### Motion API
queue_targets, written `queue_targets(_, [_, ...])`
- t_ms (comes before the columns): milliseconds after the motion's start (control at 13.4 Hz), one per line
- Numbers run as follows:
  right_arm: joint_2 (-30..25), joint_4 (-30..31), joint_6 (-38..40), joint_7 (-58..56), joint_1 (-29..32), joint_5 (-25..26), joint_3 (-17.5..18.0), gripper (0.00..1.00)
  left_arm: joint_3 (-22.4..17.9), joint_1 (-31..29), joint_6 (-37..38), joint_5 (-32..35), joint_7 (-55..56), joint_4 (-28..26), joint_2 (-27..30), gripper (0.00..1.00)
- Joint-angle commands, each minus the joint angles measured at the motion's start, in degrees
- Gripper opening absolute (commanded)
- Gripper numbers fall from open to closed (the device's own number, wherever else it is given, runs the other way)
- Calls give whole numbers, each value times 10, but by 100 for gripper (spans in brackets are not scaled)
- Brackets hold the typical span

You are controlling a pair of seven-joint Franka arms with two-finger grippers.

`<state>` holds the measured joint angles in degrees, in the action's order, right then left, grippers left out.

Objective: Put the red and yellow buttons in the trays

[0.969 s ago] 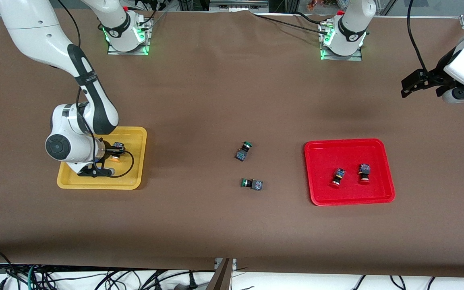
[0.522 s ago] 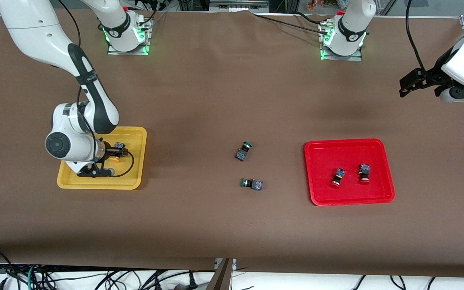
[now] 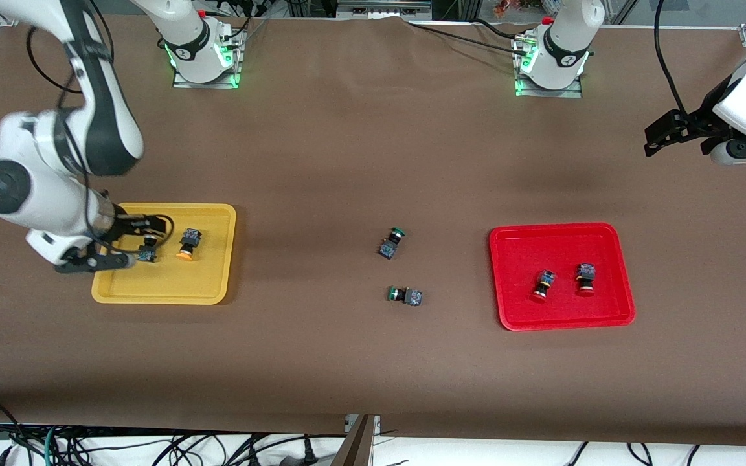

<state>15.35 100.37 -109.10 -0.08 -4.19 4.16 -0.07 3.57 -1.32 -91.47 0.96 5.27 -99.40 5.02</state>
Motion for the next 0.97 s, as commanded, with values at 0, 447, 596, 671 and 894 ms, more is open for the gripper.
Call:
queue_targets(0, [-74, 10, 75, -6, 13, -1, 4, 100, -1, -4, 5, -13, -13, 1, 9, 100])
queue_targets(447, [-90, -159, 330, -11, 13, -8, 6, 100, 0, -3, 5, -13, -12, 1, 9, 100])
queue_targets(596, [-89, -199, 355, -16, 13, -10, -3, 100, 0, -2, 5, -13, -12, 1, 9, 100])
queue_targets(671, [-90, -206, 350, -15, 13, -11, -5, 100, 0, -2, 6, -13, -12, 1, 9, 100])
queue_targets(894, [-97, -219, 355, -15, 12, -6, -5, 100, 0, -2, 6, -13, -12, 2, 9, 100])
